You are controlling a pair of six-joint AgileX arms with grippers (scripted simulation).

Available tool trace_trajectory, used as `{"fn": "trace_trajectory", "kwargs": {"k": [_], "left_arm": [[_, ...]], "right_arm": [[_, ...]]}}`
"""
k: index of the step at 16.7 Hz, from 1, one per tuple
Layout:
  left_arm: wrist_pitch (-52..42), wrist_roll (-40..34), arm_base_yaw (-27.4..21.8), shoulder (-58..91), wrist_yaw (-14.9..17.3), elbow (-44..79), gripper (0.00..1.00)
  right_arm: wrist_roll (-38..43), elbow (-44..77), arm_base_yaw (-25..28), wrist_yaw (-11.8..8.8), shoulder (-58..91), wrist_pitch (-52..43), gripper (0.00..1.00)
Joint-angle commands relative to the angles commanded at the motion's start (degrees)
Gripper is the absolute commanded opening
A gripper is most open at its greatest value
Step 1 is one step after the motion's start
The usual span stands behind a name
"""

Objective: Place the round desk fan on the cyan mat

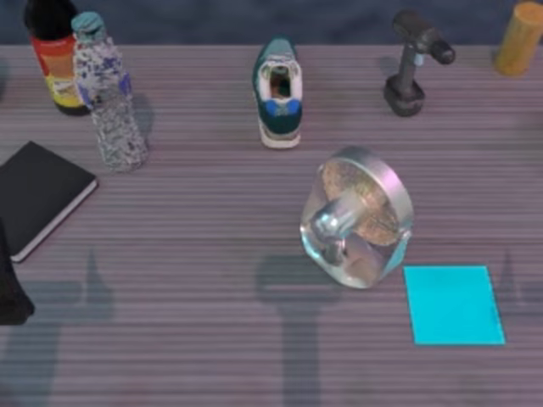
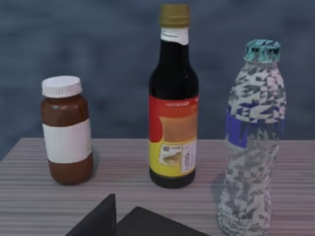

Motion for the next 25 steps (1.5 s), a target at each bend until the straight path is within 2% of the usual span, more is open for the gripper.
{"fn": "trace_trajectory", "kwargs": {"k": [4,9,13,21,25], "left_arm": [[0.0,0.0,0.0,0.0,0.0,0.0,1.0],[0.0,0.0,0.0,0.0,0.0,0.0,1.0],[0.0,0.0,0.0,0.0,0.0,0.0,1.0],[0.0,0.0,0.0,0.0,0.0,0.0,1.0],[0.0,0.0,0.0,0.0,0.0,0.0,1.0]], "right_arm": [[-0.31,1.64,0.53,0.03,1.73,-1.66,1.0],[-2.22,15.87,4.34,0.36,16.49,-14.39,1.0],[-3.92,36.75,9.11,0.5,37.89,-29.15,1.0],[-6.9,89.64,20.21,0.03,88.21,-59.8,1.0],[-8.46,112.2,25.07,-0.04,109.94,-73.71,1.0]]}}
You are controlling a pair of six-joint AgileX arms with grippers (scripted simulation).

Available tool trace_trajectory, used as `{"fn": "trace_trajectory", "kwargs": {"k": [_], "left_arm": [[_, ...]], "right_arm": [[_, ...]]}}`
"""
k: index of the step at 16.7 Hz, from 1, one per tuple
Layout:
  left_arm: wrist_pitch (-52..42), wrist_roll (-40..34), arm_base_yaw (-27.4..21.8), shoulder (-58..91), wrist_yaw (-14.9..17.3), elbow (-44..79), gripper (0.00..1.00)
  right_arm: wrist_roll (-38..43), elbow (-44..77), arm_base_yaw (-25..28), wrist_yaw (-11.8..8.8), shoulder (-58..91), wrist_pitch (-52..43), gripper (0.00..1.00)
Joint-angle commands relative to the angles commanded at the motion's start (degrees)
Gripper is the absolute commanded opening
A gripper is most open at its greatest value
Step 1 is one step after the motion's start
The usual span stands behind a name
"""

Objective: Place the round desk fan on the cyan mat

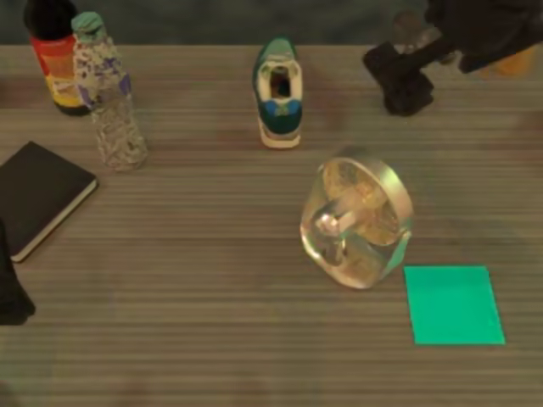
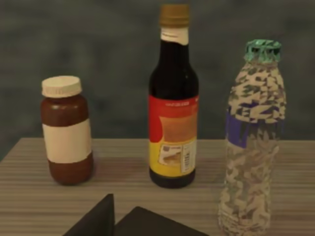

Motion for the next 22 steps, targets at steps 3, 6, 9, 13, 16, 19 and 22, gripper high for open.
{"fn": "trace_trajectory", "kwargs": {"k": [3,6,9,13,16,19,22], "left_arm": [[0.0,0.0,0.0,0.0,0.0,0.0,1.0],[0.0,0.0,0.0,0.0,0.0,0.0,1.0],[0.0,0.0,0.0,0.0,0.0,0.0,1.0],[0.0,0.0,0.0,0.0,0.0,0.0,1.0],[0.0,0.0,0.0,0.0,0.0,0.0,1.0],[0.0,0.0,0.0,0.0,0.0,0.0,1.0],[0.0,0.0,0.0,0.0,0.0,0.0,1.0]], "right_arm": [[-1.08,11.96,2.86,0.08,12.45,-8.67,1.0],[-1.88,18.9,4.73,0.2,20.29,-14.58,1.0],[-2.16,20.91,5.36,0.25,22.81,-16.6,1.0],[-2.11,20.79,5.06,0.24,22.8,-16.48,1.0],[-2.28,18.39,5.28,0.25,22.31,-14.2,1.0],[-2.19,11.28,5.36,0.24,21.33,-8.7,1.0],[-2.11,6.24,5.45,0.23,20.69,-4.09,1.0]]}}
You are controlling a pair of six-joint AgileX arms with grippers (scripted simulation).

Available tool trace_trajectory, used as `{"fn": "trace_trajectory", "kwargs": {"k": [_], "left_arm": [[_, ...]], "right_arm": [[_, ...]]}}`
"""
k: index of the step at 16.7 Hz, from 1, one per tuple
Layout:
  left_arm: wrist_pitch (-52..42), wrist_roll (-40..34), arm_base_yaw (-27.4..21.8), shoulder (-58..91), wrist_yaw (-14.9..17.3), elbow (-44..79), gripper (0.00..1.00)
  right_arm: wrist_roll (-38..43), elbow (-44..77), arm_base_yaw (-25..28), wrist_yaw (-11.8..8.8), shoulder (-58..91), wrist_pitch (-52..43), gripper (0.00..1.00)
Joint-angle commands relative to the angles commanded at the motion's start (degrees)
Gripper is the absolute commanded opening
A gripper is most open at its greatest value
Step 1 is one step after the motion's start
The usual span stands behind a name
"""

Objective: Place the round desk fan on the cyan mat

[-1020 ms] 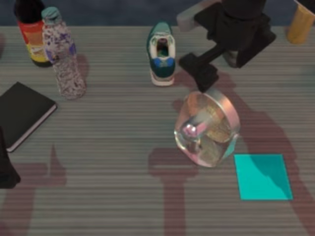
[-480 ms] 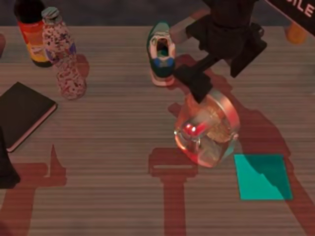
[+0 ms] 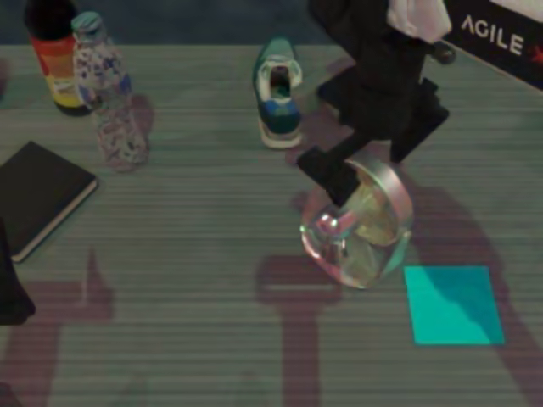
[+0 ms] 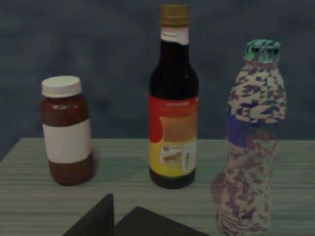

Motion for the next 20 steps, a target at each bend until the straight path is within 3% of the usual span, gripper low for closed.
{"fn": "trace_trajectory", "kwargs": {"k": [4,17,20], "left_arm": [[0.0,0.0,0.0,0.0,0.0,0.0,1.0],[0.0,0.0,0.0,0.0,0.0,0.0,1.0],[0.0,0.0,0.0,0.0,0.0,0.0,1.0]], "right_arm": [[0.01,-0.48,0.01,0.0,-0.06,0.46,1.0],[0.01,-0.48,0.01,0.0,-0.06,0.46,0.02],[0.01,-0.48,0.01,0.0,-0.06,0.46,0.0]]}}
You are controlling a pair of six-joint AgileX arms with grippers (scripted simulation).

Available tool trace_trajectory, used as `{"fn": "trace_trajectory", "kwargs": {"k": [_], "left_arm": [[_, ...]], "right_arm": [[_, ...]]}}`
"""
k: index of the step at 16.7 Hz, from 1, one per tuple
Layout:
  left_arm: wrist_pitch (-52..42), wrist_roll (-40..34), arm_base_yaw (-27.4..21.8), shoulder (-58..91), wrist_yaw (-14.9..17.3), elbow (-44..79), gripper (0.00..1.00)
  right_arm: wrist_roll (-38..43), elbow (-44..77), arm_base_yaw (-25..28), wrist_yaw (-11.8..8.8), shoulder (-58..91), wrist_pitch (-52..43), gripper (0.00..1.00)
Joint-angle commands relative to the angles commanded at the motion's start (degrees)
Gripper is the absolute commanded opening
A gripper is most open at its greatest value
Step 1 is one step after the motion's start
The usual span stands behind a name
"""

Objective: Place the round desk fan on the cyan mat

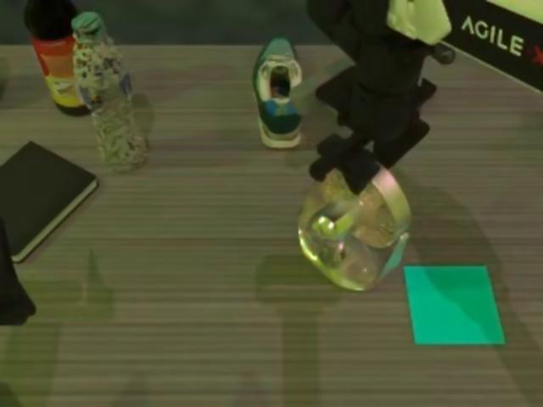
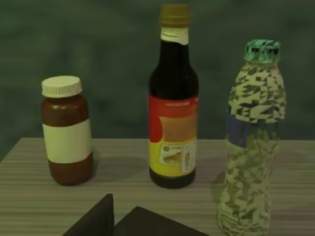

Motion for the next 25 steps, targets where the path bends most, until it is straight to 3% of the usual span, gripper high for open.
{"fn": "trace_trajectory", "kwargs": {"k": [7,15,20,25], "left_arm": [[0.0,0.0,0.0,0.0,0.0,0.0,1.0],[0.0,0.0,0.0,0.0,0.0,0.0,1.0],[0.0,0.0,0.0,0.0,0.0,0.0,1.0],[0.0,0.0,0.0,0.0,0.0,0.0,1.0]], "right_arm": [[0.04,0.21,-0.1,-0.02,0.09,-0.21,0.0],[0.02,14.76,0.31,0.0,2.18,-12.59,0.0],[0.1,15.07,0.02,-0.02,1.98,-12.86,0.0],[9.01,11.6,-0.07,-0.21,-1.43,-11.66,0.0]]}}
